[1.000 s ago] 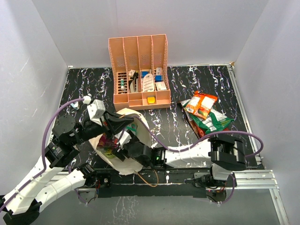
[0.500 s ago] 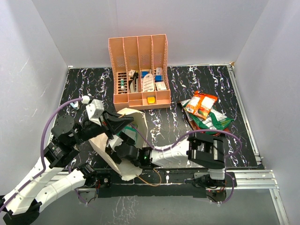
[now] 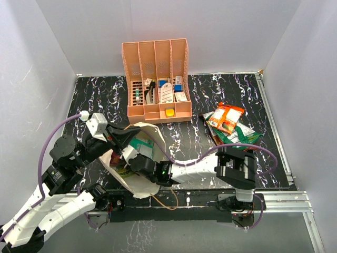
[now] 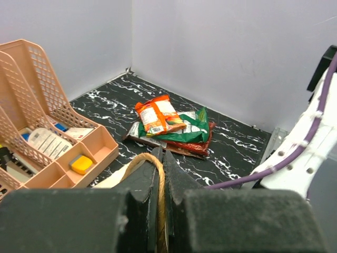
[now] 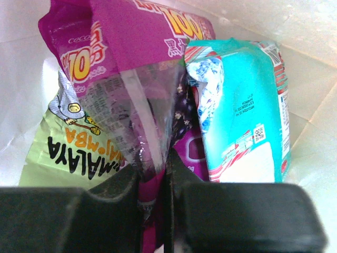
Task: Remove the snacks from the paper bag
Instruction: Take out the snack from the paper bag.
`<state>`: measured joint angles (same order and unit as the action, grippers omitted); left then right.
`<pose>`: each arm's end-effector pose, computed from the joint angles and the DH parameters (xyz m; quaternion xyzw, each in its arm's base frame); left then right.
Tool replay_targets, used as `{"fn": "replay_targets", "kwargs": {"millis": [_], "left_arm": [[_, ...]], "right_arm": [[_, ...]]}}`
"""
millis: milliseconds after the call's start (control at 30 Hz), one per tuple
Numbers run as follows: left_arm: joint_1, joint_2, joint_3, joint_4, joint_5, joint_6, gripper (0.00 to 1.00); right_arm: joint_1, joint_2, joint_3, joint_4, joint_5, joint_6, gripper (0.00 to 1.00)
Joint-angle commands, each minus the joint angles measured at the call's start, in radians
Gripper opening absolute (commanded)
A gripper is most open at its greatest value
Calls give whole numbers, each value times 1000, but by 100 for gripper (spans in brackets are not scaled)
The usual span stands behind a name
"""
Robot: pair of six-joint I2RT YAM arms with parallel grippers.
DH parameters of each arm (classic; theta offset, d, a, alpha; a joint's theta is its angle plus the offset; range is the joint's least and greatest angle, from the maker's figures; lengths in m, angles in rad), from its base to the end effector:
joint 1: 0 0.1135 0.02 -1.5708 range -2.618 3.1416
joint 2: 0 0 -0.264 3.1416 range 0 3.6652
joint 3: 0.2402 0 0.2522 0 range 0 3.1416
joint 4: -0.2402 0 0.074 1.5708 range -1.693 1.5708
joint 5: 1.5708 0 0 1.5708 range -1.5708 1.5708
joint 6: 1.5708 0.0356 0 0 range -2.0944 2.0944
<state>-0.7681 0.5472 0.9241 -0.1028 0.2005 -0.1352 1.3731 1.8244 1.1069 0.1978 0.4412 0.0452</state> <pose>0.0706 -0.0781 0.4263 0.2628 0.5462 -0.4005 0.6872 0.0939 0.3916 0.2005 -0.4337 0.7324 0.1751 0.4948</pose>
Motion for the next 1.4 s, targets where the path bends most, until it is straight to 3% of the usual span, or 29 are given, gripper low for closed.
{"fn": "replay_targets", "kwargs": {"millis": [0,300,500,900,1200,1367], "left_arm": [[-5,-15,33,-10,-76,55,0],[-5,-10,74,-50,-182,120,0],[-5,-23,83,-69,-189,150,0],[-5,-28,66,-92,-307,121,0],[-5,-23,69,-141,-417,113,0],[-5,-27,67,-150,-440,121,0]], "right_arm": [[6,-161,-13,72,-64,65,7],[6,-328,-68,113,-188,126,7],[5,-421,-47,7,-129,153,7],[5,-607,24,-160,-191,198,7],[4,-785,151,-286,-169,225,7],[6,-855,227,-359,-45,193,7]]}}
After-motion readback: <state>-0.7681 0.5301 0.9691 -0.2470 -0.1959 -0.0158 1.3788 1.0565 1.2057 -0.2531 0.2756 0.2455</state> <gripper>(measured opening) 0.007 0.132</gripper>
